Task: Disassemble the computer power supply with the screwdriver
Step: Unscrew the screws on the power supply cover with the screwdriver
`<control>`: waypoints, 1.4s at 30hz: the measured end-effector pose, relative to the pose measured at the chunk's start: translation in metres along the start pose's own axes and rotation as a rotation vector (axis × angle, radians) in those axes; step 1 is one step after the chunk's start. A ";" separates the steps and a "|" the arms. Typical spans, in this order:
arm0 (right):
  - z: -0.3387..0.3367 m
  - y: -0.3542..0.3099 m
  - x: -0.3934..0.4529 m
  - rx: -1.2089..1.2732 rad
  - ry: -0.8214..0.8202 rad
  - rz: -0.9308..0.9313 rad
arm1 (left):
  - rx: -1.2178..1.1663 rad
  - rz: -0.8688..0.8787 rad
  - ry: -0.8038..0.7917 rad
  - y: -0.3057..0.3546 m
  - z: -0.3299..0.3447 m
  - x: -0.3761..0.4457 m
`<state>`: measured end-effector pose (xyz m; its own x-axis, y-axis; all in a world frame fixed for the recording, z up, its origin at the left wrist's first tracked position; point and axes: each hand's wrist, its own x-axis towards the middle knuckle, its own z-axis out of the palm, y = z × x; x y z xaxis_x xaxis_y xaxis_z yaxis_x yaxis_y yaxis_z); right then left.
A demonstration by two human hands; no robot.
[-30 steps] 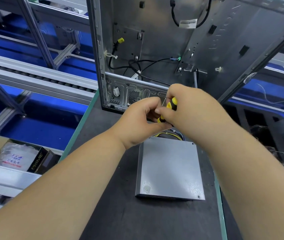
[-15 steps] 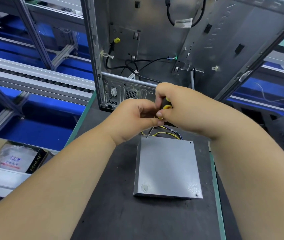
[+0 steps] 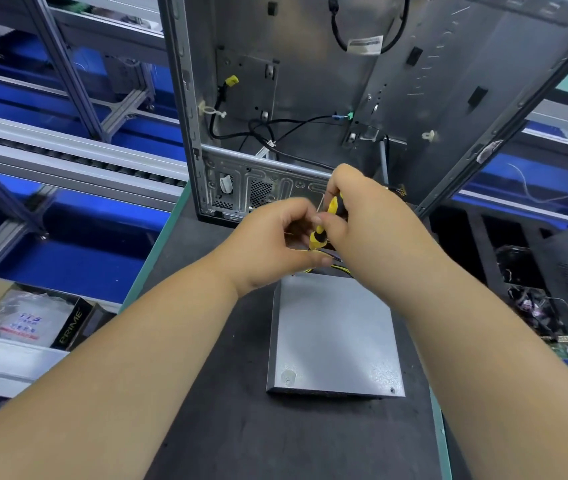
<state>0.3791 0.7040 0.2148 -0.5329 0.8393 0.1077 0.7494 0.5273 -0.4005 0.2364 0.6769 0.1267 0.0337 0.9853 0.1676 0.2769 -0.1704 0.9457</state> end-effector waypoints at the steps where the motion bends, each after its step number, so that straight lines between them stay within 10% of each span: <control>1: -0.001 0.000 0.000 0.012 -0.018 -0.013 | -0.003 -0.047 -0.031 -0.010 -0.003 -0.005; 9: -0.009 -0.006 0.003 0.083 -0.155 -0.146 | -0.018 -0.330 -0.024 -0.042 -0.007 -0.029; 20: -0.010 -0.007 0.010 0.092 -0.188 -0.168 | -0.348 -0.053 0.051 -0.014 -0.006 -0.023; 29: 0.004 0.002 0.003 0.031 0.005 -0.189 | -0.155 0.054 0.081 0.000 0.000 -0.013; 34: 0.037 -0.012 -0.005 1.011 0.335 0.140 | -0.132 0.092 0.127 -0.001 0.004 -0.013; 42: 0.056 -0.007 -0.005 1.303 0.302 -0.035 | -0.013 -0.256 0.038 -0.038 0.001 -0.034</control>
<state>0.3544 0.6887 0.1667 -0.3103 0.9134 0.2634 -0.2720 0.1802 -0.9453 0.2258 0.6497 0.0844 -0.0721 0.9951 -0.0677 0.2590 0.0842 0.9622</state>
